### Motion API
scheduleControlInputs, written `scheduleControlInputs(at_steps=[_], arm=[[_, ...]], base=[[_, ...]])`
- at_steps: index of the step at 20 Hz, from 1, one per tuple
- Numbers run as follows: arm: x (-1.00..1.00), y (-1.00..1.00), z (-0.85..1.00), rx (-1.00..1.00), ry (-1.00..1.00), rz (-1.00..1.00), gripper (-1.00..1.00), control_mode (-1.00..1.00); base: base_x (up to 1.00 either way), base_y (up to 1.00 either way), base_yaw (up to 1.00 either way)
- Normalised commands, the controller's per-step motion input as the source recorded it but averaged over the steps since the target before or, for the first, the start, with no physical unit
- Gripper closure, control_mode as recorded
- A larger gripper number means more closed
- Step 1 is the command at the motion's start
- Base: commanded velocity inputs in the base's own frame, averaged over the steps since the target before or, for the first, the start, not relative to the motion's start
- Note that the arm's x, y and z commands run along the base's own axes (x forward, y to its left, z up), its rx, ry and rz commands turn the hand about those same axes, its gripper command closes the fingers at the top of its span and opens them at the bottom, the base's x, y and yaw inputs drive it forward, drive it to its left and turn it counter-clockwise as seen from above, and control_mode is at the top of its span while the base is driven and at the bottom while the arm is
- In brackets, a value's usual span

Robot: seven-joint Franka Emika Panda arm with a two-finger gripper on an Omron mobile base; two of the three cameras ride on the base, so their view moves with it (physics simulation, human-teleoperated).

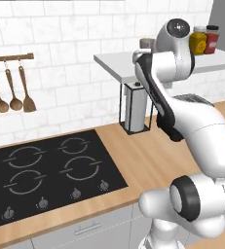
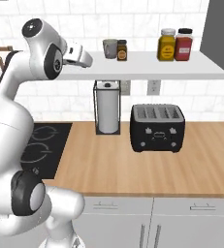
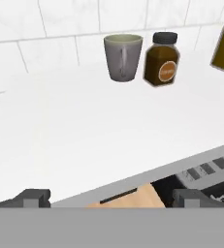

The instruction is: Gather all objects into one cabinet and sort the glasses and bowls to opposite sides.

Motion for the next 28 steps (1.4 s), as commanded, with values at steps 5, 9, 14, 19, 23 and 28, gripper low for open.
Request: scheduleControlInputs(at_steps=[5,9,14,19,23,28], arm=[[0.37,-0.16,0.01,0.01,0.03,-0.03,-1.00,-1.00],[0.51,-0.24,0.04,0.05,0.00,0.00,-1.00,-1.00],[0.56,0.00,0.10,0.00,0.00,0.00,-1.00,-1.00],[0.55,0.00,0.05,0.00,0.00,0.00,-1.00,-1.00],[0.46,-0.15,0.02,0.00,0.00,0.00,-1.00,-1.00],[0.38,-0.22,0.00,0.00,0.00,0.00,-1.00,-1.00]], base=[[0.00,0.00,0.00],[0.00,0.00,0.00],[0.00,0.00,0.00],[0.00,0.00,0.00],[0.00,0.00,0.00],[0.00,0.00,0.00]])
